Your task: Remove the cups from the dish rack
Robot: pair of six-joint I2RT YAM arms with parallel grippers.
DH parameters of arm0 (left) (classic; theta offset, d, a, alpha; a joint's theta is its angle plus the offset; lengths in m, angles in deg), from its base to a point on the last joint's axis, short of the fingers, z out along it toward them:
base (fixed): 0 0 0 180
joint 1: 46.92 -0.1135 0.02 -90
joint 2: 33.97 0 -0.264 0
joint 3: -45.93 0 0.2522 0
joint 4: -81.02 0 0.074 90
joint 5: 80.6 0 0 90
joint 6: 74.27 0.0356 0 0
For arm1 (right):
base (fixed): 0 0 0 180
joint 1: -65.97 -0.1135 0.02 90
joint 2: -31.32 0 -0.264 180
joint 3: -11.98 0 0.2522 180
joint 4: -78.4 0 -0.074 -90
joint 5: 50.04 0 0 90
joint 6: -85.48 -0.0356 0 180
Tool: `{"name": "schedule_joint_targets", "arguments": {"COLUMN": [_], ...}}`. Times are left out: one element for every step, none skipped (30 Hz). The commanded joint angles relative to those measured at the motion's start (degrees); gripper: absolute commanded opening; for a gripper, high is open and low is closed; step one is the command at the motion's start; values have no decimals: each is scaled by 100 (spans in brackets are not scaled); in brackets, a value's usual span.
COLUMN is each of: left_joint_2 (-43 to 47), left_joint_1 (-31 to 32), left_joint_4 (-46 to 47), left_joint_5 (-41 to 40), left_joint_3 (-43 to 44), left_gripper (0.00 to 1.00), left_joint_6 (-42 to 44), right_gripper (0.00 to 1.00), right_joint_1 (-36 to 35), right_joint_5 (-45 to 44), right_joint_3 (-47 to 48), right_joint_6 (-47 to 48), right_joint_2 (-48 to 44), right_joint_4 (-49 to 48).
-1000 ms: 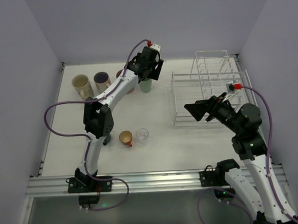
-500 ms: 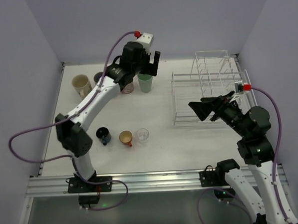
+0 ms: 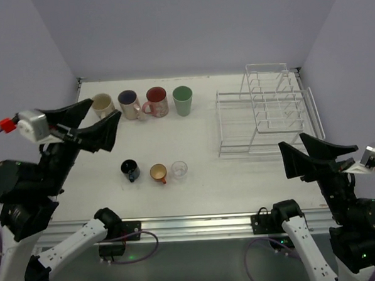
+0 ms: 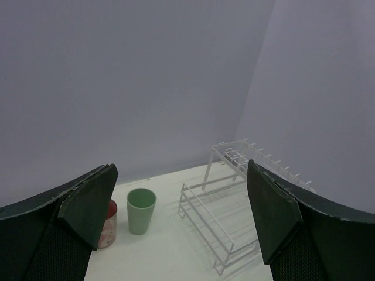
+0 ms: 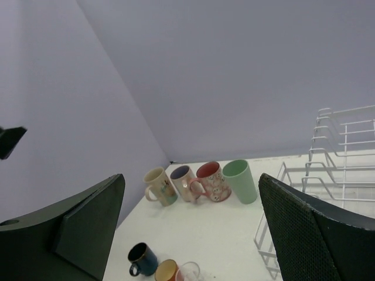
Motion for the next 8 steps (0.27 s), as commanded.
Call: {"name": "schedule_joint_targets", "arguments": {"left_joint_2": [658,801,907,1064,1118,1136,1136,1075], "left_joint_1": [-35,-27,-27,-35,-35,-27,-35,-35], "left_joint_4": [-655,-726,-788,-858,-876,-885,-903,-894], "left_joint_5": [-639,-779,-807,-824,-807,-807,-807,-746], "left_joint_3": [-420,-500,-570,-710,-764,-808,-817,-782], "left_gripper": [100,100,100,100,100,100,100,100], "left_joint_6": [6,6,6,41,59,67,76,102], "right_gripper": [99,99,99,99,99,99,99,99], "right_joint_1": [-9,-9,-9,-18,-18,-18,-18,-18], "right_joint_5": [-512,-495,-469,-416,-398,-355,-337,-302], "right_joint_3": [-212,-256,-300,-300,-283,-239,-99,-11], "right_joint_6": [103,95,68,51,33,16,15,15], "right_joint_2": [-224,-259,-259,-233,-189,-85,-23,39], "right_joint_4": [395,395,404,404,413,404,395,395]}}
